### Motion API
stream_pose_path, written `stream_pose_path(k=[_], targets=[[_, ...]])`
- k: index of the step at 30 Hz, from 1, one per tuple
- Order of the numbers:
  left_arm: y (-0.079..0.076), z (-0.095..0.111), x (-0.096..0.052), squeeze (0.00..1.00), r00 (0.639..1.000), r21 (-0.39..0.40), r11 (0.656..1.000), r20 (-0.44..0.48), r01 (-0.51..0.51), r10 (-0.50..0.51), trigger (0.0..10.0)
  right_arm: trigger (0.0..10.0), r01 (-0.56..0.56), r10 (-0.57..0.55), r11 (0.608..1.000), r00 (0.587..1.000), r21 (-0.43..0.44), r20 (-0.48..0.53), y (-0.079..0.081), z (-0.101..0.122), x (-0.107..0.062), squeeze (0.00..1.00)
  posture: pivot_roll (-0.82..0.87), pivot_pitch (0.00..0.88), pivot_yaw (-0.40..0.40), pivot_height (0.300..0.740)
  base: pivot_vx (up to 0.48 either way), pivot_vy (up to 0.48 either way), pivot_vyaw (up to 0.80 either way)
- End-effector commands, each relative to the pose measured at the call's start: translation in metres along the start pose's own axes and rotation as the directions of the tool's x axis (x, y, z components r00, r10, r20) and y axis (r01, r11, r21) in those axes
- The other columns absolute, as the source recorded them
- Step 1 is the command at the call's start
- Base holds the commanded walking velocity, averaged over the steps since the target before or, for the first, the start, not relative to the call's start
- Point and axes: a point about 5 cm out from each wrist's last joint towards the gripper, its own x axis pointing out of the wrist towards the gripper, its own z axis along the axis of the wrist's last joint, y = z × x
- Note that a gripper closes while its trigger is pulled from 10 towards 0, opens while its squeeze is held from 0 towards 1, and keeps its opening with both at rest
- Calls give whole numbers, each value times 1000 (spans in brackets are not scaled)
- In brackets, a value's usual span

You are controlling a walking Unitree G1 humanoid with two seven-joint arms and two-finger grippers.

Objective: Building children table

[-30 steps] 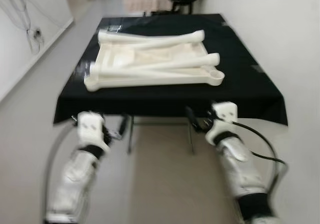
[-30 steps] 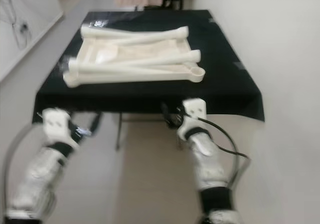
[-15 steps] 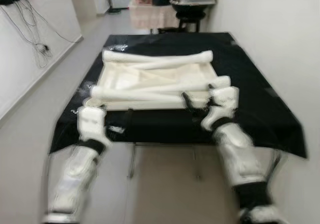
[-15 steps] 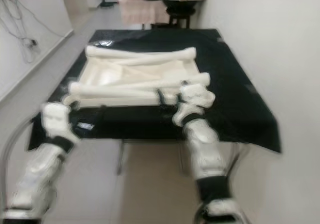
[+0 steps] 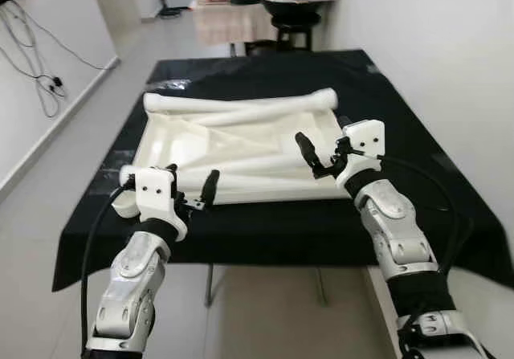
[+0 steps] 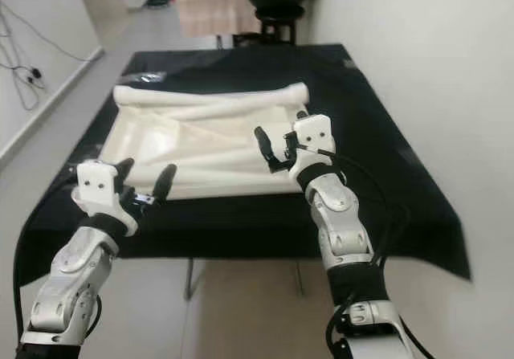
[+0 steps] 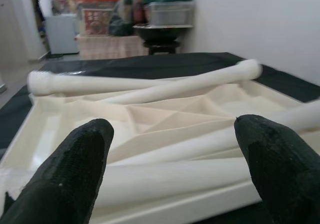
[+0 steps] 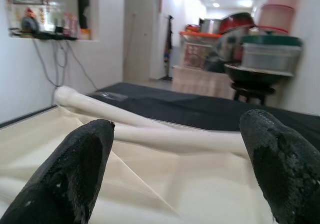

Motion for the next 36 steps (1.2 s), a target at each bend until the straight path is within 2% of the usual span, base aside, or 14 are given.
stream_pose_path(k=[1, 9, 12, 16, 22, 27, 32, 33, 36], targets=[[-1, 0, 1, 0, 1000, -4, 1000, -7, 5, -5, 10000, 10000, -23, 22, 1000, 1000, -8, -22, 6, -3, 1, 0, -35, 22, -11, 740, 368, 0, 0], [-3, -1, 0, 0, 1000, -10, 1000, -17, 16, -16, 10000, 10000, -3, 2, 1000, 1000, -26, -31, 6, -4, 2, 0, -42, 34, 3, 740, 353, 0, 0], [-2, 1, 2, 0, 1000, -1, 1000, -4, -2, 2, 10000, 10000, 2, -3, 1000, 999, -30, -33, 5, -5, 1, 0, -42, 36, 8, 740, 0, 0, 0], [-4, -8, -1, 0, 997, -28, 999, -72, 33, -35, 10000, 10000, 4, -5, 1000, 999, -26, -36, 7, -7, 0, 0, -45, 46, 15, 740, 0, 0, 0], [-2, -12, -5, 0, 995, -46, 999, -96, 27, -32, 10000, 10000, -12, 10, 999, 999, -43, -39, 8, -6, -1, 0, -43, 52, 15, 740, 0, -469, 0], [-8, -16, -4, 0, 993, -90, 996, -112, 23, -33, 10000, 10000, -67, 63, 993, 997, -93, -50, 10, -3, 0, 0, -47, 59, 4, 740, 0, 0, 0], [-10, -18, -6, 0, 991, -97, 995, -126, 29, -41, 10000, 10000, -109, 104, 988, 993, -112, -52, 14, -1, 0, 0, -51, 61, 6, 740, 0, 0, 0], [-8, -21, -8, 0, 989, -113, 993, -140, 19, -35, 10000, 10000, -189, 183, 973, 981, -136, -57, 23, 2, 2, 0, -53, 63, 10, 740, 0, 0, 0], [-7, -22, -8, 0, 989, -117, 993, -145, 15, -32, 10000, 10000, -212, 205, 967, 977, -145, -61, 26, 2, 2, 0, -53, 63, 10, 740, 0, 0, 0]])
